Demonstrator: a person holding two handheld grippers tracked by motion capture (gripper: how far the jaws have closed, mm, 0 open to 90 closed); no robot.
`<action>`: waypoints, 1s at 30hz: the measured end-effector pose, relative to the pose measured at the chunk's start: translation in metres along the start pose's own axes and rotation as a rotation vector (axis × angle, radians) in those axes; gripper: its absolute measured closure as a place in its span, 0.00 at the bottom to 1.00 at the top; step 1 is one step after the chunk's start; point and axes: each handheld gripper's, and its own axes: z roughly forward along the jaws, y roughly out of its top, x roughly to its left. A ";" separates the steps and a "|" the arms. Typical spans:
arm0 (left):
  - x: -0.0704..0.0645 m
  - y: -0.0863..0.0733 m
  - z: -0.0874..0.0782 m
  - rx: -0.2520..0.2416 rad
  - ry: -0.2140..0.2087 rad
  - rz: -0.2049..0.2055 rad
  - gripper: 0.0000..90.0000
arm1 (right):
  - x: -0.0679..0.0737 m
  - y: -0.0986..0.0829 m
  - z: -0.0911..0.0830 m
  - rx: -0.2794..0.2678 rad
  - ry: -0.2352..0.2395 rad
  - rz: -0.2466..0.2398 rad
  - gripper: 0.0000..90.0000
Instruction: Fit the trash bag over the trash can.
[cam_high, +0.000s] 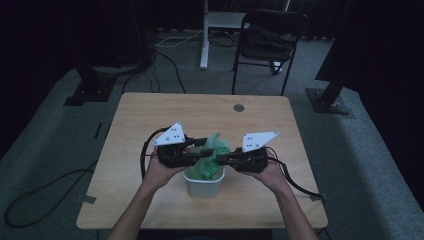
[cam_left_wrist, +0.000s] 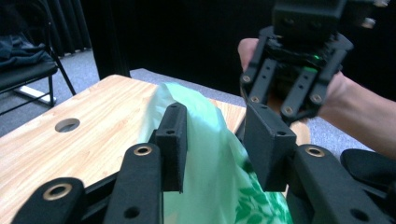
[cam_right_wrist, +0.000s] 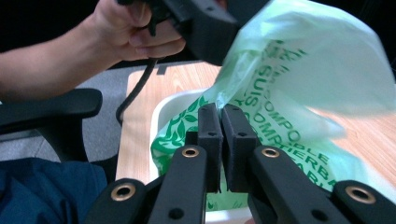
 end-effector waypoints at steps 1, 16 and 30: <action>0.000 0.000 0.001 0.002 0.000 -0.001 0.67 | 0.001 -0.001 0.003 0.010 0.000 -0.004 0.97; -0.008 -0.004 -0.007 0.040 0.030 0.059 0.99 | 0.004 -0.005 0.000 0.022 0.014 -0.010 0.72; -0.012 -0.012 -0.017 0.042 0.039 0.073 0.99 | -0.042 -0.016 -0.021 -0.022 -0.194 0.205 0.58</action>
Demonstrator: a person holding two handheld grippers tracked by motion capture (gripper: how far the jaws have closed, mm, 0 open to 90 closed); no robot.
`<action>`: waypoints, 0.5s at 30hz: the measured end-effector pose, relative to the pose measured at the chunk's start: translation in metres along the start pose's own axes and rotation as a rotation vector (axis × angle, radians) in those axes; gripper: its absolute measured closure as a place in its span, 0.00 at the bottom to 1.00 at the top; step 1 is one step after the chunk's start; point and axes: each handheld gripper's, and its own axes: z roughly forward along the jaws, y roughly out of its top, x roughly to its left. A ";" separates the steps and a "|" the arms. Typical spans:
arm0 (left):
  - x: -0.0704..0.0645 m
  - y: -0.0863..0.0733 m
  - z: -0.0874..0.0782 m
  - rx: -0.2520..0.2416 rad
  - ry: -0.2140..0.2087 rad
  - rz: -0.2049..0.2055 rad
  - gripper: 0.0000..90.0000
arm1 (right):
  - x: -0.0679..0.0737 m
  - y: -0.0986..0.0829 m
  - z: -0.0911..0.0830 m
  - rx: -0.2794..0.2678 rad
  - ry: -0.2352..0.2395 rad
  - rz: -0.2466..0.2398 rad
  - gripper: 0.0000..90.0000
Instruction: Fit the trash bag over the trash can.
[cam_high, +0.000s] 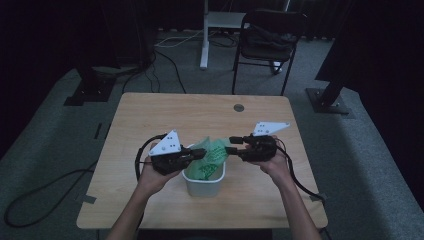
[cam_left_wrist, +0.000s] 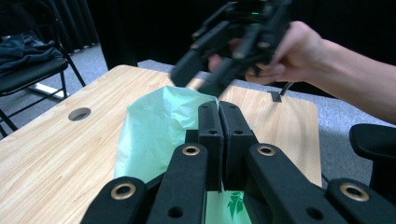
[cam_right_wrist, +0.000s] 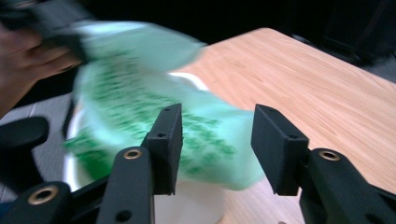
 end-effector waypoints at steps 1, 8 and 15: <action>0.000 0.000 -0.001 0.000 0.001 0.001 0.99 | -0.004 0.000 0.001 -0.001 -0.009 0.014 0.58; 0.000 -0.004 -0.004 -0.001 0.009 -0.006 0.99 | -0.022 -0.002 0.007 0.004 -0.041 0.088 0.54; 0.001 -0.006 -0.005 -0.004 0.013 -0.010 0.99 | -0.039 -0.005 0.013 -0.008 -0.011 0.198 0.54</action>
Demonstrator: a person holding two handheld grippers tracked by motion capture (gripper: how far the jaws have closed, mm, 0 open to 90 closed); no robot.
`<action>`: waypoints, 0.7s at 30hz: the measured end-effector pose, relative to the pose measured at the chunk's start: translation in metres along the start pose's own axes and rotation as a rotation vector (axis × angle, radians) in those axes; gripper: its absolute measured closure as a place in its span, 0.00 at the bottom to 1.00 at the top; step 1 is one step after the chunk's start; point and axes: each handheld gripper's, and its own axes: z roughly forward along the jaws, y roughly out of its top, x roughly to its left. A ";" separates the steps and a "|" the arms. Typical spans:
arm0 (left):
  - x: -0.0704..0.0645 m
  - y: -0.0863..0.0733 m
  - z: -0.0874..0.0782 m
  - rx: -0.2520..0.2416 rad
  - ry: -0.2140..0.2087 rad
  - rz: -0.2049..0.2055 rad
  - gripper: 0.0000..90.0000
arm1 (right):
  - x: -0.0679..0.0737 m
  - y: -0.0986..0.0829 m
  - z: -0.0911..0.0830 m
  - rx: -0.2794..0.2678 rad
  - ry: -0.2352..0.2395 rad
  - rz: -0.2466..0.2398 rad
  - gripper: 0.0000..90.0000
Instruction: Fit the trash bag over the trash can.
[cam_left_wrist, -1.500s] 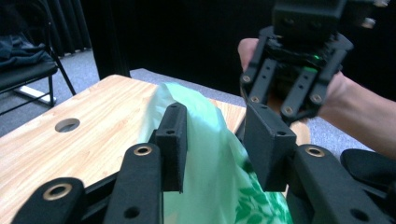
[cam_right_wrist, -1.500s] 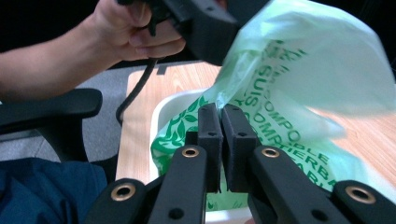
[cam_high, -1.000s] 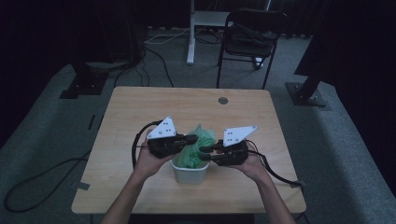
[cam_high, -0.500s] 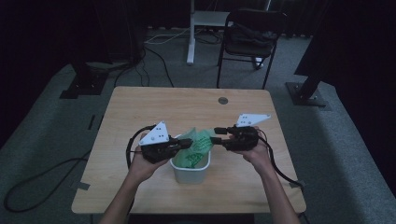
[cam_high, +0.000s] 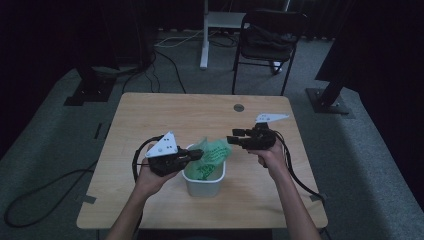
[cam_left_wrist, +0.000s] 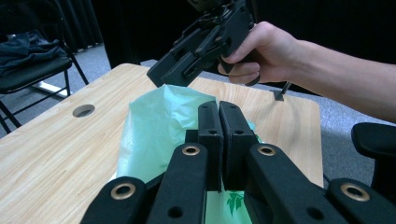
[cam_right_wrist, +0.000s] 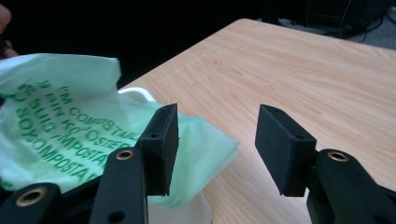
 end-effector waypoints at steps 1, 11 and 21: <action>0.000 0.000 0.000 0.000 0.000 0.000 0.99 | 0.000 0.000 0.000 0.000 0.000 0.000 0.54; 0.001 -0.002 -0.002 -0.002 0.011 -0.003 0.99 | -0.008 -0.004 0.015 0.052 0.072 0.059 0.60; 0.005 -0.011 -0.010 -0.012 0.037 -0.027 0.99 | 0.012 -0.009 0.007 0.110 0.080 -0.032 1.00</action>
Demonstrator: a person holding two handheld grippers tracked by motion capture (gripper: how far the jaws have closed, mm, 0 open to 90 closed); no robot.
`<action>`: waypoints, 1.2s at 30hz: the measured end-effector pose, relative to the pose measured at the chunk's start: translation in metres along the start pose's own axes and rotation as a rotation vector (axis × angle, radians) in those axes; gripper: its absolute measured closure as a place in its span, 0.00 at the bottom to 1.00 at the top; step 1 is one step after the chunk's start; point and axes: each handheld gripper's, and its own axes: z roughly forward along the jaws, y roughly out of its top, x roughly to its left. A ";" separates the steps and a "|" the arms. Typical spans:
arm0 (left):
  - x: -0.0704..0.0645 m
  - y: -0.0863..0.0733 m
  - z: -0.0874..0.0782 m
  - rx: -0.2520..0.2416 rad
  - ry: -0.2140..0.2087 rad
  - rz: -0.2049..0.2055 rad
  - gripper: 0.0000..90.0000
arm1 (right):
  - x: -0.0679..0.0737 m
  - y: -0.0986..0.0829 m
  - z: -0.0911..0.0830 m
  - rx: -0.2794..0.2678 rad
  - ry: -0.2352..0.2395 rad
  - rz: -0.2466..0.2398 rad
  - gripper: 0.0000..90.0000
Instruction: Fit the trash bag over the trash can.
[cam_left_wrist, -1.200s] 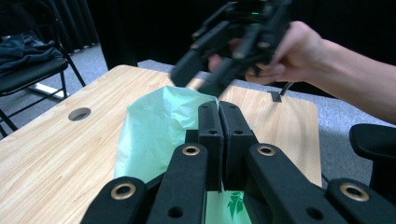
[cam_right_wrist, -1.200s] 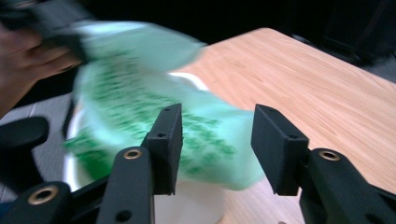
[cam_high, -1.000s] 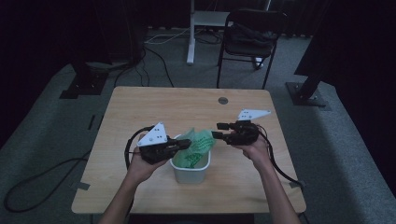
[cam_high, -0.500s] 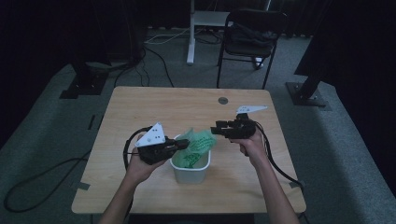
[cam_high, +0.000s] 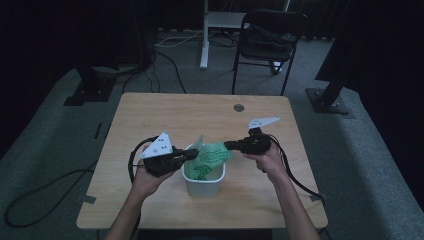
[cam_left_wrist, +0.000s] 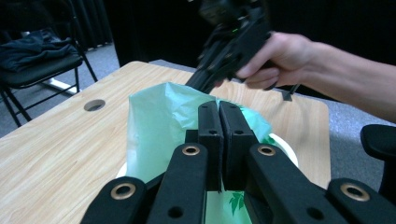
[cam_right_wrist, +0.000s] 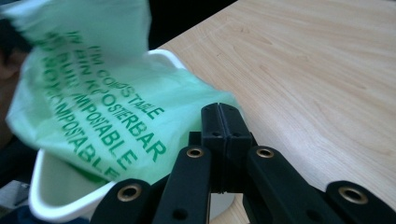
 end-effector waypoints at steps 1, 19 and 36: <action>0.001 -0.001 -0.001 -0.002 0.005 -0.004 0.99 | 0.003 0.000 -0.003 -0.007 -0.007 -0.008 1.00; 0.002 -0.051 -0.022 -0.017 0.054 -0.133 0.99 | 0.038 -0.048 -0.028 -0.051 0.029 -0.027 1.00; -0.004 -0.081 -0.020 -0.051 0.046 -0.198 0.99 | 0.051 -0.069 -0.013 -0.053 0.114 -0.015 1.00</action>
